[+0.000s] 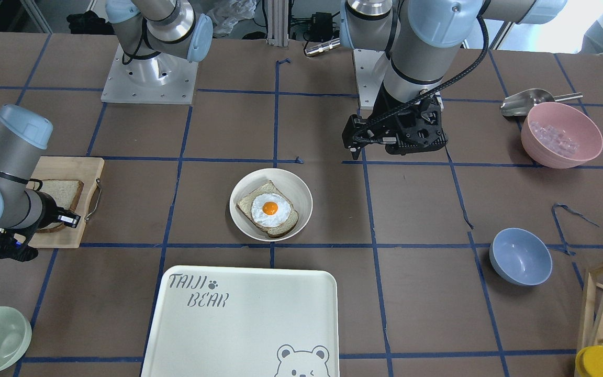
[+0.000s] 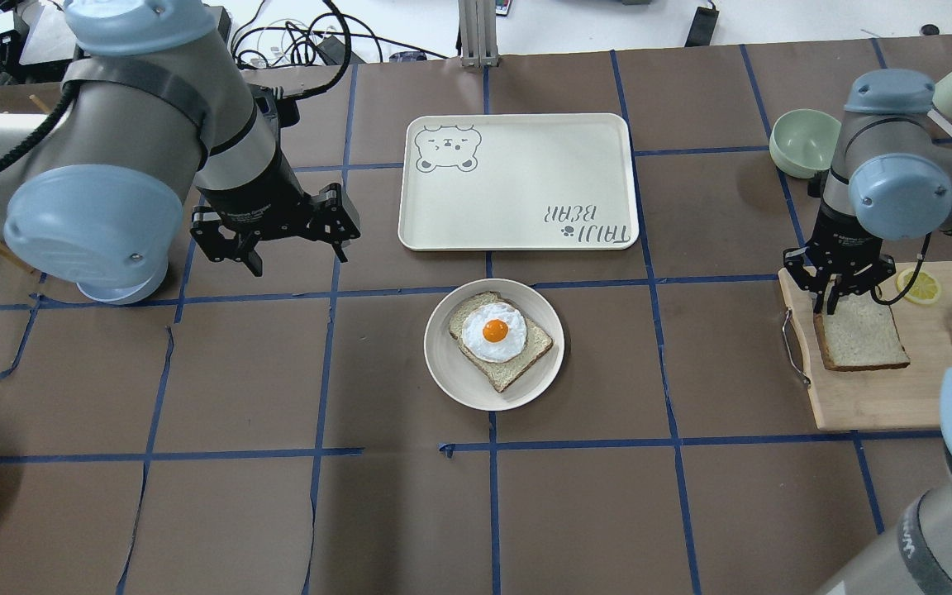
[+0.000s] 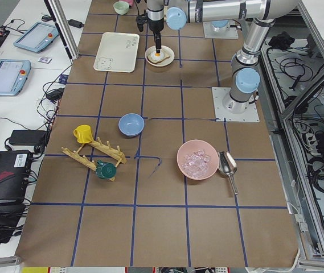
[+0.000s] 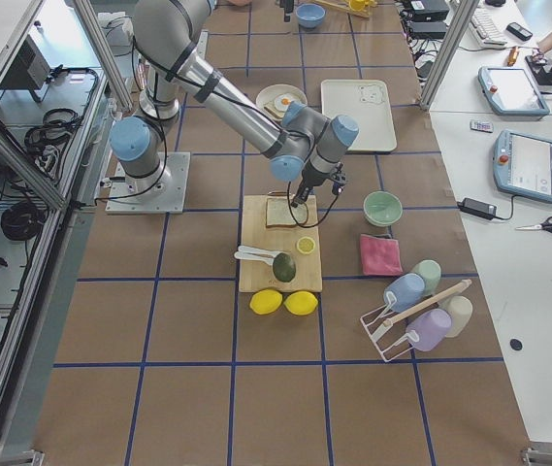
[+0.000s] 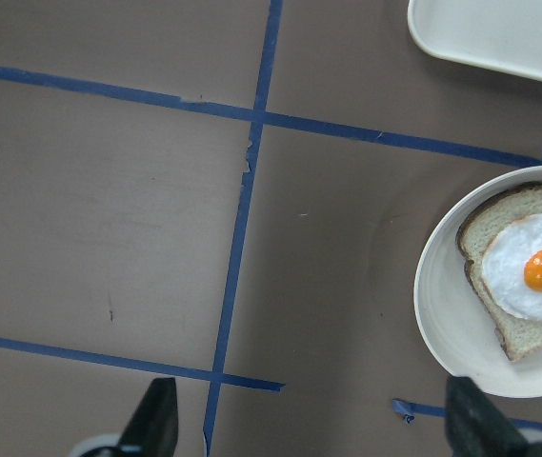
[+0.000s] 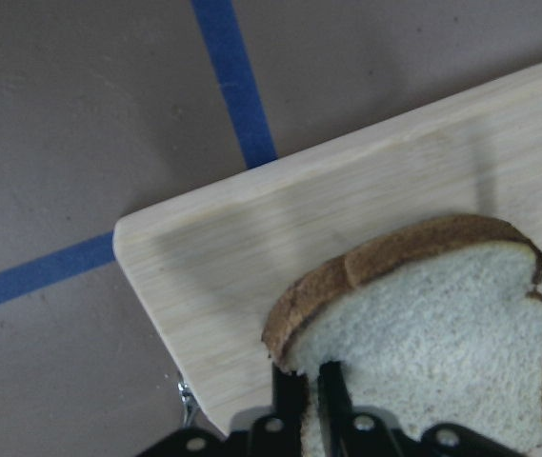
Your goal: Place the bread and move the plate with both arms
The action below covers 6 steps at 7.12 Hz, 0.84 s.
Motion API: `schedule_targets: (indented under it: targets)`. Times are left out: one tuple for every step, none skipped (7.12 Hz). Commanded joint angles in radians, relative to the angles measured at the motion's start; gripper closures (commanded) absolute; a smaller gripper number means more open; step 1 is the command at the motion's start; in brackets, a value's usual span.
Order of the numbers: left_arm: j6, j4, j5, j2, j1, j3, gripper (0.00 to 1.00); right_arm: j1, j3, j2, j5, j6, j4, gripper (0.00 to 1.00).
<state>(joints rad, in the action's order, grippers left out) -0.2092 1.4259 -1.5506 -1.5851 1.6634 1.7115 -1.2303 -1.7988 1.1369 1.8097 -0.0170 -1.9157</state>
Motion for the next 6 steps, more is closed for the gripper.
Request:
schedule_targets:
  targets:
    - [0.073,0.036,0.046,0.028,0.001,-0.091,0.00,0.000,0.006,0.013,-0.001,0.002,0.007,1.00]
    - [0.076,0.037,0.040,0.039,0.002,-0.096,0.00,0.000,0.007,0.024,0.002,0.002,0.021,1.00]
    - [0.065,0.039,0.034,0.039,0.003,-0.102,0.00,-0.006,0.007,0.071,-0.003,0.000,0.067,1.00]
    - [0.060,0.041,0.032,0.046,0.003,-0.093,0.00,-0.020,0.013,0.110,-0.021,-0.001,0.113,1.00]
    - [0.065,0.048,0.027,0.054,0.001,-0.092,0.00,-0.038,0.036,0.122,-0.023,-0.003,0.151,1.00]
    - [0.076,0.106,-0.023,0.065,-0.002,-0.092,0.00,-0.060,0.085,0.147,-0.024,-0.004,0.238,1.00]
